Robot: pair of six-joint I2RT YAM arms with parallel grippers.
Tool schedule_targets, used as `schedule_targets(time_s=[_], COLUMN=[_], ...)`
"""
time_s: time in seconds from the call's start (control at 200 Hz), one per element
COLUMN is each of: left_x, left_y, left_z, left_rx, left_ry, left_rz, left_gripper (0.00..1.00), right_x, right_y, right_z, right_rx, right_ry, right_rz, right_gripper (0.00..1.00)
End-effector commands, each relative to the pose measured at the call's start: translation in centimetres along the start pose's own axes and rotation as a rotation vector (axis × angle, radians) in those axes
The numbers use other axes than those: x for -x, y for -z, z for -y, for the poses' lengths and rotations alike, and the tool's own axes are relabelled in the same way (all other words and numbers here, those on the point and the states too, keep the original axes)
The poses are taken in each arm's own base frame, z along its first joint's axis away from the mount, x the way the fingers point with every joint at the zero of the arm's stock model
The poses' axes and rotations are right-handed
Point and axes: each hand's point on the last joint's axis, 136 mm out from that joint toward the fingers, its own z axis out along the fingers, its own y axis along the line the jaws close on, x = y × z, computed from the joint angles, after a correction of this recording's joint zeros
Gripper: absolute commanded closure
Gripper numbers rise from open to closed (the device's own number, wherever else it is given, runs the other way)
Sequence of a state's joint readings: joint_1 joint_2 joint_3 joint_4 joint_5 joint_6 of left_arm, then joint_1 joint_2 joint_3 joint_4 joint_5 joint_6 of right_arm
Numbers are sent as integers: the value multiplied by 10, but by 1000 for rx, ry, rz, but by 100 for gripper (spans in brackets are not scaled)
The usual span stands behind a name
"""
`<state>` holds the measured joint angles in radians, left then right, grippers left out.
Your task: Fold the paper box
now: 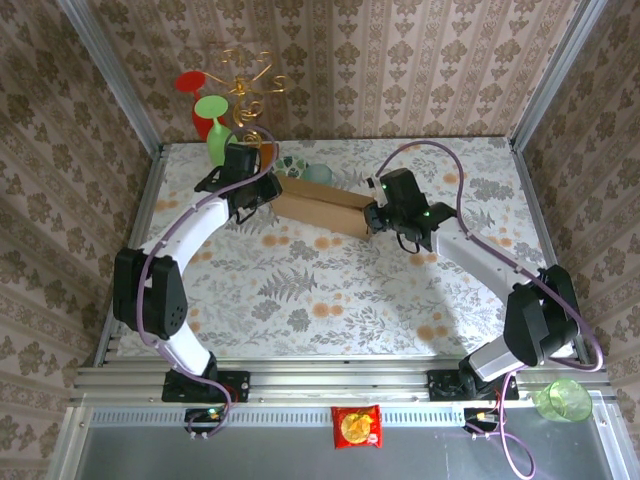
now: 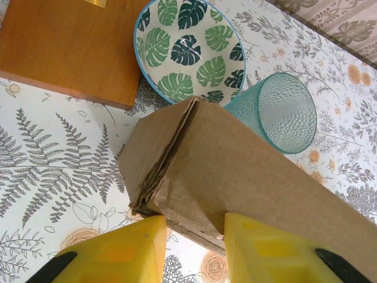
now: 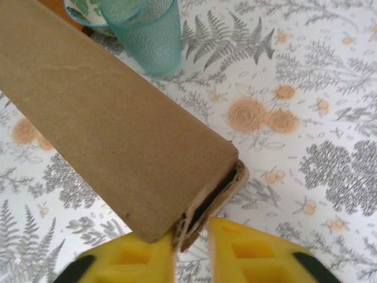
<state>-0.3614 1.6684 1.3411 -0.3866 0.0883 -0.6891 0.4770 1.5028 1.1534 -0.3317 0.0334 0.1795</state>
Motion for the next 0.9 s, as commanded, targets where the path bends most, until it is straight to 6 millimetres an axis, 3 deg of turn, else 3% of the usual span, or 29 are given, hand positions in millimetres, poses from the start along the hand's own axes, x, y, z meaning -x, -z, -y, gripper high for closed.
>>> schedule_targets(time_s=[0.0, 0.225, 0.38, 0.42, 0.605, 0.72, 0.75, 0.895], left_x=[-31, -47, -67, -85, -133, -125, -121, -109], left_y=[-7, -3, 9, 15, 47, 62, 62, 42], left_z=[-15, -8, -9, 0, -11, -8, -3, 19], left_rx=[60, 45, 40, 22, 9, -47, -69, -214], left_ry=[22, 24, 64, 55, 151, 197, 204, 331], left_rz=[-80, -84, -100, -121, -152, -90, -74, -15], left_gripper=[69, 70, 70, 70, 67, 63, 62, 58], right_x=[-7, 6, 0, -2, -4, 5, 4, 22], right_y=[21, 55, 54, 53, 50, 32, 18, -32], right_z=[-14, -19, -8, -2, 33, 45, 48, 58], right_rx=[82, 229, 241, 229, 130, 88, 82, 72], right_ry=[-15, -240, -368, -390, -456, -456, -463, -493], right_rz=[-31, 45, 24, 22, 25, 20, -8, -58], right_gripper=[69, 54, 55, 56, 57, 57, 57, 58])
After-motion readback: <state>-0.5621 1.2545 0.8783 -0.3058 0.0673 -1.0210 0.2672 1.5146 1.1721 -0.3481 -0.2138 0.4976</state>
